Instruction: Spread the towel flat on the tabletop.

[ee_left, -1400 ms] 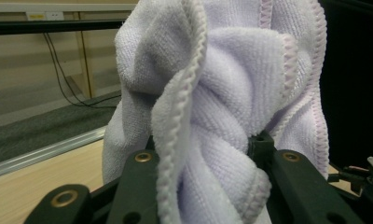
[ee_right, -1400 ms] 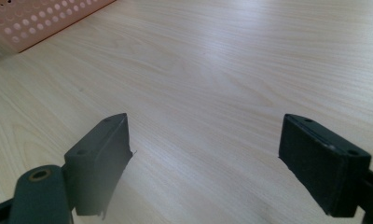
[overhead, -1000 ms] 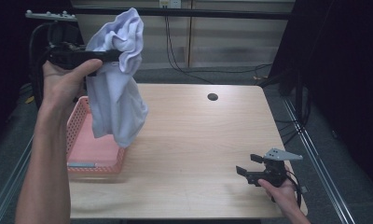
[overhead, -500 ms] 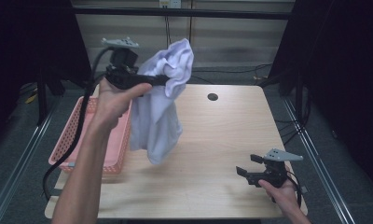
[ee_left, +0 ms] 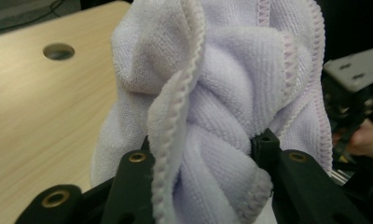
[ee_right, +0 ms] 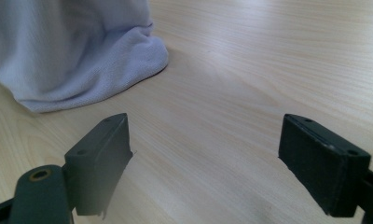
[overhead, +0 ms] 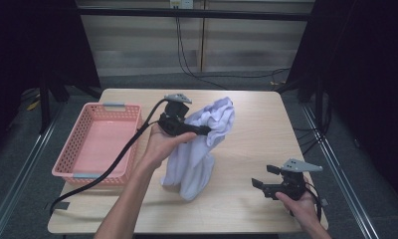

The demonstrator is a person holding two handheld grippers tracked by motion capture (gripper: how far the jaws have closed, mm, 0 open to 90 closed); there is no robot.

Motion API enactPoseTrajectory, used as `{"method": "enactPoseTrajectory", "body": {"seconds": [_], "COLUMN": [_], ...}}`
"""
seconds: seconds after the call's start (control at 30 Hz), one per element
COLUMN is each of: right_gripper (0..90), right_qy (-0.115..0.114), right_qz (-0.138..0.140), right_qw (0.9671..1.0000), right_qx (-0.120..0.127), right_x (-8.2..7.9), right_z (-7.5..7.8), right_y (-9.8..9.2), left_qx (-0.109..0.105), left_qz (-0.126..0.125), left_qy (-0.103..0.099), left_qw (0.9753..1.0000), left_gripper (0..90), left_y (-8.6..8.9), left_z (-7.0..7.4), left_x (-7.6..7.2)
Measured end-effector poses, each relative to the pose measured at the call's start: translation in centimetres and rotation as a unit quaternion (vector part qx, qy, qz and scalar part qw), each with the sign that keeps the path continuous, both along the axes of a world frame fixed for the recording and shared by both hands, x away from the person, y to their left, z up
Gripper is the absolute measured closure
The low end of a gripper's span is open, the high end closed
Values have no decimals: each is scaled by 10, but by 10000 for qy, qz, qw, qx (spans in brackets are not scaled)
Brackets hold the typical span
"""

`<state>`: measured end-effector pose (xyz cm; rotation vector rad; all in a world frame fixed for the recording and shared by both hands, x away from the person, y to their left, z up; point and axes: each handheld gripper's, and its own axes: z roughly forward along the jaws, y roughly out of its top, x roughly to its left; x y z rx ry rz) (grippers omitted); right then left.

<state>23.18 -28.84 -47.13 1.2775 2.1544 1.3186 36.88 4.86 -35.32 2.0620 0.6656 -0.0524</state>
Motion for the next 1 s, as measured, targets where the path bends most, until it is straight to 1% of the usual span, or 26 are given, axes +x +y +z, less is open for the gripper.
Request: {"method": "enactPoseTrajectory", "body": {"seconds": [0.03,0.07,0.1,0.13,0.17,0.2,0.3,0.33,0.37,0.4,0.43,0.47,0.5,0.53,0.57,0.63,0.67,0.7,0.73,0.77,0.8,0.87,0.9,0.93,0.97,1.0], "right_gripper": [165,165,165,165,165,165,166,168,170,170,169,169,169,169,169,169,169,169,169,168,167,167,167,168,183,226], "right_qy": [10,10,-2,-2,-3,-4,10,30,32,37,37,40,42,42,42,48,48,48,34,27,7,-23,-30,-42,-47,-84], "right_qz": [5,5,11,11,20,22,18,45,44,59,59,67,87,87,86,88,88,90,94,98,106,153,172,209,260,340], "right_qw": [10000,10000,10000,10000,10000,10000,10000,10000,10000,10000,10000,10000,9999,9999,9999,9999,9999,9999,9999,9999,9999,9999,9998,9998,9996,9994], "right_qx": [-4,-4,-23,-23,-20,-28,-32,-31,-36,-42,-48,-55,-56,-56,-64,-59,-59,-60,-69,-47,-43,-66,-59,-34,-50,26], "right_x": [0,0,0,0,0,0,0,0,0,-1,-1,-1,-1,-1,-1,-1,-1,-1,-1,-1,-1,-2,-2,-2,-1,0], "right_z": [0,0,0,0,0,0,0,0,0,0,0,0,0,0,0,0,0,0,1,2,4,7,8,11,14,20], "right_y": [0,0,1,1,1,1,1,1,1,1,1,1,1,1,2,2,2,2,2,3,4,7,8,11,14,21], "left_qx": [183,183,252,271,355,375,543,555,547,551,534,494,452,452,408,413,374,304,156,70,14,92,131,98,44,70], "left_qz": [-59,-59,-107,-133,-200,-225,-350,-309,-346,-352,-403,-362,-341,-341,-306,-287,-252,-253,-246,-283,-237,-116,-56,11,68,89], "left_qy": [136,136,185,203,214,254,428,465,504,565,607,639,587,587,584,498,464,382,382,395,391,347,357,363,369,344], "left_qw": [9997,9997,9995,9993,9989,9987,9970,9969,9966,9963,9959,9961,9967,9967,9970,9975,9979,9985,9988,9988,9990,9993,9993,9993,9993,9993], "left_gripper": [611,608,601,601,591,572,472,446,403,345,298,254,195,192,192,168,168,168,181,207,220,230,244,283,351,412], "left_y": [-8,-8,-12,-17,-23,-28,-39,-41,-44,-44,-44,-45,-42,-42,-40,-35,-33,-28,-23,-16,-8,6,18,27,36,43], "left_z": [-16,-16,-25,-33,-43,-52,-75,-80,-87,-89,-90,-90,-85,-85,-82,-72,-68,-63,-60,-58,-57,-58,-60,-61,-63,-64], "left_x": [0,0,0,-1,-2,-2,-2,-3,-3,-3,-3,-4,-3,-3,-3,-4,-5,-8,-10,-12,-14,-19,-23,-26,-30,-32]}}
